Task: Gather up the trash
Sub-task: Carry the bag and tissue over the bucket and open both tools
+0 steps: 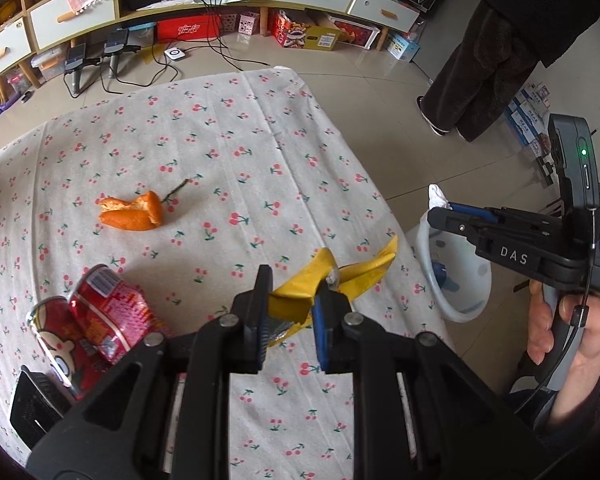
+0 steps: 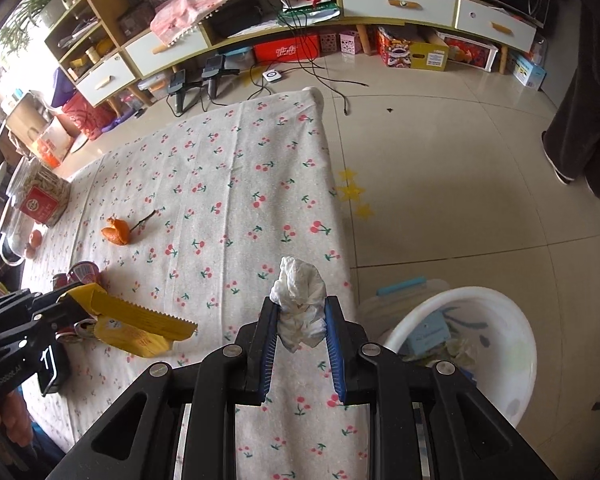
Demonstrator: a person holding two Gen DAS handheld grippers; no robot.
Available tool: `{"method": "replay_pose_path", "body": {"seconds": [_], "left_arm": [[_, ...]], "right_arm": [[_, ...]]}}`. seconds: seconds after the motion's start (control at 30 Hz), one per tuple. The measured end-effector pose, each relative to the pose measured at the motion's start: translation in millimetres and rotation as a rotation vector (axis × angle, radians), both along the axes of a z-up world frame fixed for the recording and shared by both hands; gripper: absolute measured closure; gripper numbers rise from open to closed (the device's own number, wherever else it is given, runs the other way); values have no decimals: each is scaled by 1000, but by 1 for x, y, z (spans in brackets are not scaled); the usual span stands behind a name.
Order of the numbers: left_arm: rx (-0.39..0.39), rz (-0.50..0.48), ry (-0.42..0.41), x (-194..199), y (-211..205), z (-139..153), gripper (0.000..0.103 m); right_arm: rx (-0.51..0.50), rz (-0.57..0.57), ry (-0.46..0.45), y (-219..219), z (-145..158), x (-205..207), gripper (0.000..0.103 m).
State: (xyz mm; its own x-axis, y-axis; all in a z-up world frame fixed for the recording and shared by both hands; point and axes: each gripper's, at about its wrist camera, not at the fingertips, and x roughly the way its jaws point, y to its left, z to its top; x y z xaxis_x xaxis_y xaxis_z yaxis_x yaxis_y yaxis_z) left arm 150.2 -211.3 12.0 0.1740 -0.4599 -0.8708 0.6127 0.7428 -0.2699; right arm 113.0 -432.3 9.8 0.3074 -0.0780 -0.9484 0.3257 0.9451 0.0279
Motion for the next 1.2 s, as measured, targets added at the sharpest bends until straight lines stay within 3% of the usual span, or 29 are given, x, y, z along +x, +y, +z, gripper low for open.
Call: {"method": "replay_pose_path", "body": {"seconds": [0.4, 0.63, 0.8, 1.0, 1.07, 1.13, 1.2], "left_arm": [[-120, -63, 63, -45, -63, 7, 83], [-246, -75, 159, -65, -115, 13, 83], [-296, -52, 270, -71, -143, -7, 83], [-272, -76, 337, -87, -162, -41, 83], [-220, -85, 337, -93, -166, -52, 82], [-167, -79, 331, -94, -167, -61, 69], [-149, -73, 323, -96, -163, -65, 46]], "right_arm": [[-35, -142, 29, -71, 13, -62, 79], [-54, -240, 60, -104, 12, -89, 77], [-58, -291, 71, -122, 12, -104, 77], [-58, -341, 66, -141, 15, -120, 77], [-38, -341, 66, -144, 13, -123, 77], [-37, -330, 84, -144, 8, -124, 77], [-45, -321, 103, -144, 4, -123, 76]]}}
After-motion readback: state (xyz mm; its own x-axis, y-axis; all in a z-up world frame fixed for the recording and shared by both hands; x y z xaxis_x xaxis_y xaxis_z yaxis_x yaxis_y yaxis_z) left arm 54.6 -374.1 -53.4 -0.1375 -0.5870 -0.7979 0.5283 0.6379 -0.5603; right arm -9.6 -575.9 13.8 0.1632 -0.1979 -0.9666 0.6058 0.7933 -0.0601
